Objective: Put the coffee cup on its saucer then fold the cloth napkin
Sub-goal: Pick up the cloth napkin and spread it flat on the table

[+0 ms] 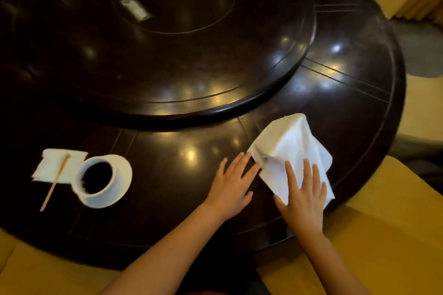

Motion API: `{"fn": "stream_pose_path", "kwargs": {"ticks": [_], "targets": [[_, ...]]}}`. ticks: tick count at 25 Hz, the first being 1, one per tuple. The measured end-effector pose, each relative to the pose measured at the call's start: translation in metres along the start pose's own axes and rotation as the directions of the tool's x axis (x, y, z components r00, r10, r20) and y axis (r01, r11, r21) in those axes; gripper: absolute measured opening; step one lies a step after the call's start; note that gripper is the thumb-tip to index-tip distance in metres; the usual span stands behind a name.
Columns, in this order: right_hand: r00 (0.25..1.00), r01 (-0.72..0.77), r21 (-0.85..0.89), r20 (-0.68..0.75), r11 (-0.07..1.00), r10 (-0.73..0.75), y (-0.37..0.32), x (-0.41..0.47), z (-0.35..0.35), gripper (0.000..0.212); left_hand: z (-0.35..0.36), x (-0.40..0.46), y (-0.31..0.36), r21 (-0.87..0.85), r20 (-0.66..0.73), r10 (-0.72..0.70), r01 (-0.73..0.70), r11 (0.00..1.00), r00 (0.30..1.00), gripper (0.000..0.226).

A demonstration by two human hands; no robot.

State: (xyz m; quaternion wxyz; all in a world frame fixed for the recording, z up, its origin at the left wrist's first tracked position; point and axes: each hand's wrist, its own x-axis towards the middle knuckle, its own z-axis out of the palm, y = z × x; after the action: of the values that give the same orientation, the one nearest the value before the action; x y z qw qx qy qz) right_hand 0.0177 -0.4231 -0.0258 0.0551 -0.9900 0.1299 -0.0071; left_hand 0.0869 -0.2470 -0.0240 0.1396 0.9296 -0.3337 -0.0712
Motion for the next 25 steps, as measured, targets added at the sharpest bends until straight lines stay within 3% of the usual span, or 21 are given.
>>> {"fn": "stream_pose_path", "kwargs": {"ticks": [4,7,12,17,21,25], "targets": [[0.986,-0.141,-0.035,0.090,0.989,0.144,0.037,0.011,0.015,0.099,-0.004,0.070,0.028,0.078,0.090,0.103,-0.110,0.991,0.991,0.082],[0.983,-0.104,0.056,0.160,0.993,0.094,0.048,0.017,0.023,0.084,0.003,0.099,0.033,0.153,0.226,0.130,-0.167,0.974,0.965,0.077],[0.985,-0.014,0.120,0.172,0.993,-0.007,0.052,0.019,0.030,0.068,0.014,0.093,0.019,0.033,0.357,0.100,-0.120,0.992,0.929,0.058],[0.985,0.168,0.193,0.003,0.967,-0.171,0.038,0.013,0.027,0.046,0.010,0.058,-0.001,0.015,0.295,0.057,-0.064,0.998,0.954,0.043],[0.959,0.263,0.295,0.021,0.918,-0.282,0.014,0.013,0.021,0.022,-0.008,0.013,-0.024,-0.233,0.159,-0.043,0.080,0.969,0.986,0.020],[0.929,0.358,0.402,-0.060,0.843,-0.365,-0.026,0.029,-0.008,0.010,-0.046,-0.029,-0.038,-0.460,-0.068,-0.304,0.240,0.855,0.950,0.006]]}}
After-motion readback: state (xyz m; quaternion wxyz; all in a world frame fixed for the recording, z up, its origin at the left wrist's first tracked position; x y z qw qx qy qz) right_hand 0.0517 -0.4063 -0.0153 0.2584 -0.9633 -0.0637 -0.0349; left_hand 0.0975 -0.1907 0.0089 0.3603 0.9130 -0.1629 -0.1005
